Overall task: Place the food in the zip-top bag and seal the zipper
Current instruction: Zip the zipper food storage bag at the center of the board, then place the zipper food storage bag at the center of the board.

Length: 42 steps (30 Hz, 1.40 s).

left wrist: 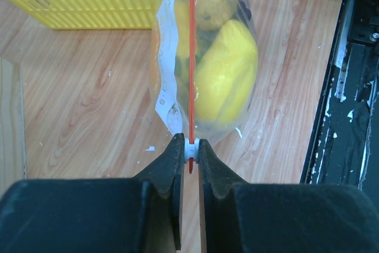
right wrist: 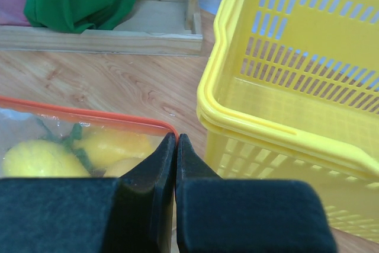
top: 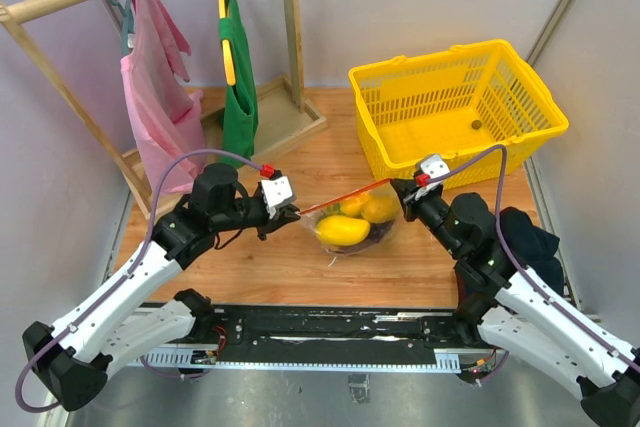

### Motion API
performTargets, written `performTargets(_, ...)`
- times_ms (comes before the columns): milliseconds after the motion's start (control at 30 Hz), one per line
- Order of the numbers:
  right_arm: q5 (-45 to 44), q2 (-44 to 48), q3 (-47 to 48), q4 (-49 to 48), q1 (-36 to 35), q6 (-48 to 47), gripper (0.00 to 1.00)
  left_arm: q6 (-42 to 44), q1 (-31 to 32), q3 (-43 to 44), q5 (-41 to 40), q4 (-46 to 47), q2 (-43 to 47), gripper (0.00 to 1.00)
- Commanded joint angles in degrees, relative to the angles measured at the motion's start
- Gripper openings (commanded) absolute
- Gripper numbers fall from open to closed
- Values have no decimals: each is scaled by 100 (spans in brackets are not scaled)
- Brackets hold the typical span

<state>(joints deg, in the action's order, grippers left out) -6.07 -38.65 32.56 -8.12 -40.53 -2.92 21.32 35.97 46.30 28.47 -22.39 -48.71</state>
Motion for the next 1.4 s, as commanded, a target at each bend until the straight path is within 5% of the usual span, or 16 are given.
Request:
performTargets(0, -820, 147, -42, -260, 34, 84, 1, -143, -113, -131, 152, 156, 181, 0)
performTargets(333, -1067, 273, -179, -312, 34, 160, 1, -260, -219, -204, 98, 285, 234, 0)
performTargets(1000, 175, -846, 128, -1868, 56, 12, 1, -1248, -1054, -476, -312, 1771, 364, 0)
performTargets(1367, 958, -1477, 395, -1444, 73, -102, 3, -1352, -1170, -896, -604, 1746, 785, 3)
